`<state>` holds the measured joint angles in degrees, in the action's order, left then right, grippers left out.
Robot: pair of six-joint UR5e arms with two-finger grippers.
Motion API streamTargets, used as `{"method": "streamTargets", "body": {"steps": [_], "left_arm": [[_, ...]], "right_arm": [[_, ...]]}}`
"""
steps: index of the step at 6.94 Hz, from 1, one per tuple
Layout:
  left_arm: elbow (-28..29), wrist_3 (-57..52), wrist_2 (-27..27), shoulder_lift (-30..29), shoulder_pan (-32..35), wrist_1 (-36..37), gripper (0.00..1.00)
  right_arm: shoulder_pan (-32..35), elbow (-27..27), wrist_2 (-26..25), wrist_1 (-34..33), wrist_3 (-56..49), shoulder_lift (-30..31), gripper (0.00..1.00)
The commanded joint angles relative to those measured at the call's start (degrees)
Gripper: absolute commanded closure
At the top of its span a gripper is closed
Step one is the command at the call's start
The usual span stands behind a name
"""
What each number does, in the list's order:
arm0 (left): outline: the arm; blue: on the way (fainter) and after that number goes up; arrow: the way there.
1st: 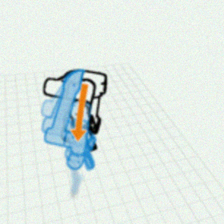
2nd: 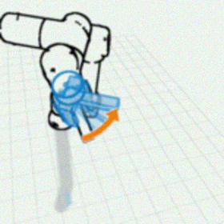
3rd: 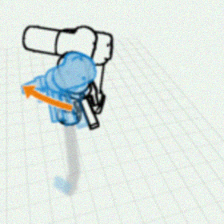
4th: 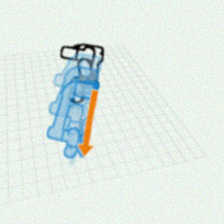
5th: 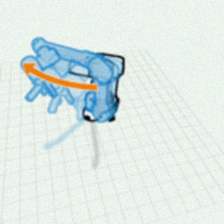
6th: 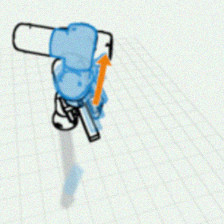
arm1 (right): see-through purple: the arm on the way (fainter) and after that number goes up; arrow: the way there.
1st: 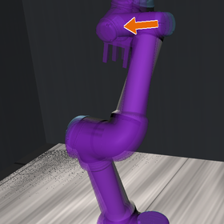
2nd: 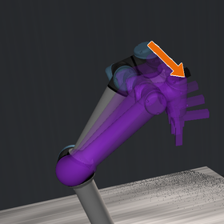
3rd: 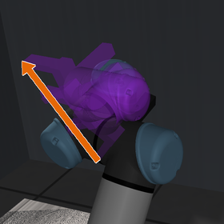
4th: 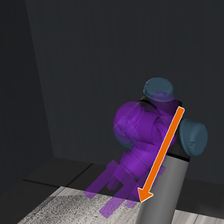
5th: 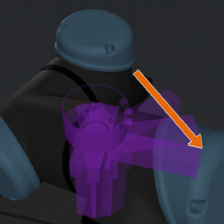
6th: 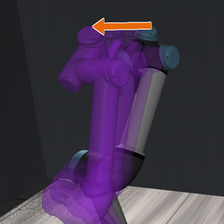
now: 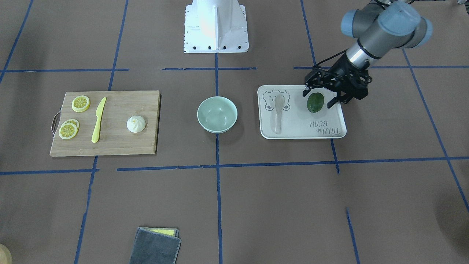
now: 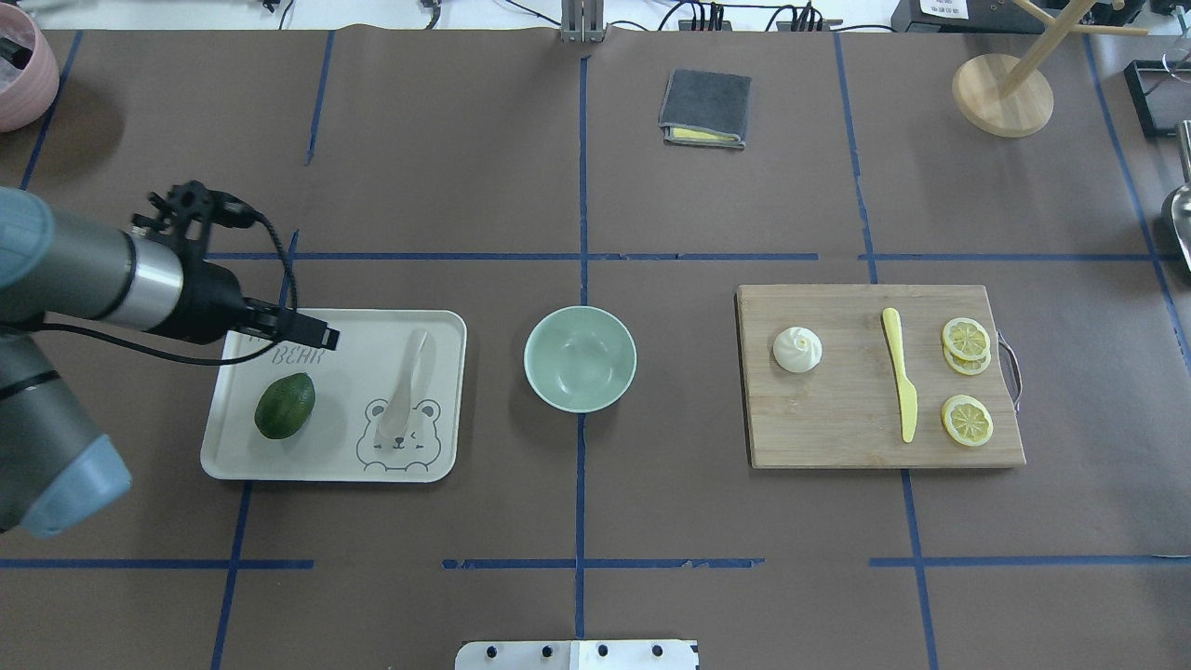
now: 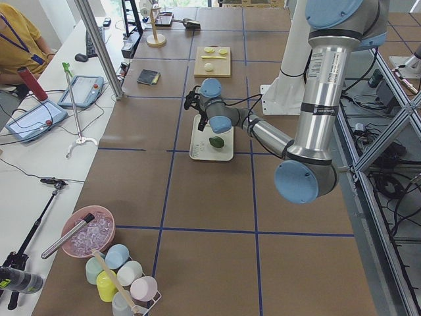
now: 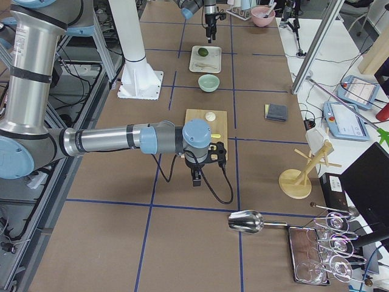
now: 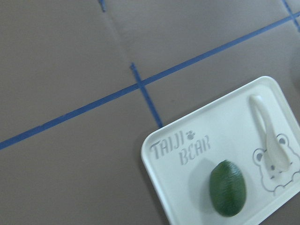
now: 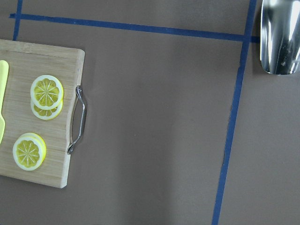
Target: Put spoon and bun in bowl
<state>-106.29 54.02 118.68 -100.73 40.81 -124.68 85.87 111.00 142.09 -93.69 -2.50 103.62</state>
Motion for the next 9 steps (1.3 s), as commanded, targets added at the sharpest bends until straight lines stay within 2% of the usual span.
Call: {"method": "streamTargets", "body": {"steps": [1,2,5,7,8,9], "left_arm": [[3.36,2.85,-8.16,-8.57,-8.00,11.15,0.03],[6.76,2.67,-11.68,-11.74,-10.47,12.96,0.05],[8.03,2.14,-12.33,-11.59,-10.49,13.50,0.26],[9.42,2.05,-12.42,-12.03,-10.49,13.50,0.26],[9.61,1.71,-12.50,-12.12,-10.49,13.50,0.32],[9.52,1.61,-12.50,-12.12,-10.41,13.50,0.52]], "right_arm": [[0.00,-0.17,0.03,-0.09,0.13,0.00,0.00],[0.00,-0.17,0.11,-0.09,0.13,0.00,0.00],[0.00,-0.34,0.11,-0.09,0.13,0.00,0.00],[-0.09,-0.34,0.11,-0.09,0.13,0.09,0.00],[-0.09,-0.34,0.11,-0.09,0.13,0.09,0.00],[-0.09,-0.34,0.11,-0.09,0.22,0.09,0.00]]}}
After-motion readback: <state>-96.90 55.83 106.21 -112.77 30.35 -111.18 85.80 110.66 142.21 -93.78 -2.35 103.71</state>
